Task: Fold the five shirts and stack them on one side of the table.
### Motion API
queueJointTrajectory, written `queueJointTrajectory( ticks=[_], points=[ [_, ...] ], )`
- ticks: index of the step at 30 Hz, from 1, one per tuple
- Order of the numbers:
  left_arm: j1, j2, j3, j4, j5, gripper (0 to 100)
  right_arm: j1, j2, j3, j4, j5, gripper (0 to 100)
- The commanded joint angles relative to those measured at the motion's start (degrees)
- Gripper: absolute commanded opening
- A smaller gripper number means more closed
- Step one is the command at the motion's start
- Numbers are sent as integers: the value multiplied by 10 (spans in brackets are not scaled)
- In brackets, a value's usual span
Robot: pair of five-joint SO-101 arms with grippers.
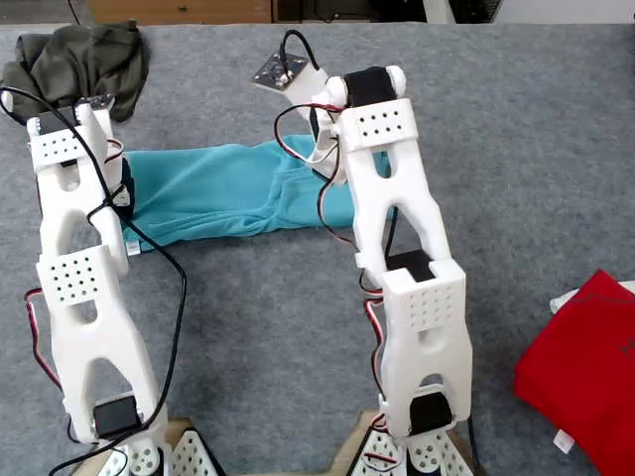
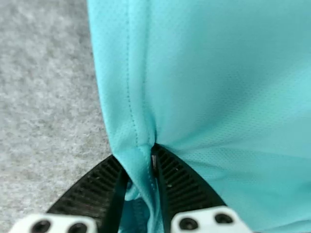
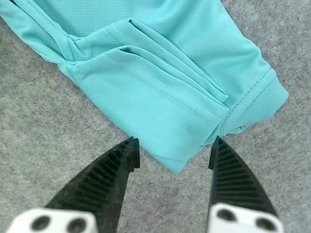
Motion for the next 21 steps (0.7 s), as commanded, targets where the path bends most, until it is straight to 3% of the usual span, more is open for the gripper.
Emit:
queueJointTrajectory(
  ticks=[1,13,21],
  points=[
    [-71,-1,-32,10,2,18,19,-55,-5,9,-4,239],
    [-187,-1,-167,9,-41,18,31,-55,-5,9,-4,239],
    [-206,-1,-292,9,-19,18,56,-55,-4,9,-4,239]
  ],
)
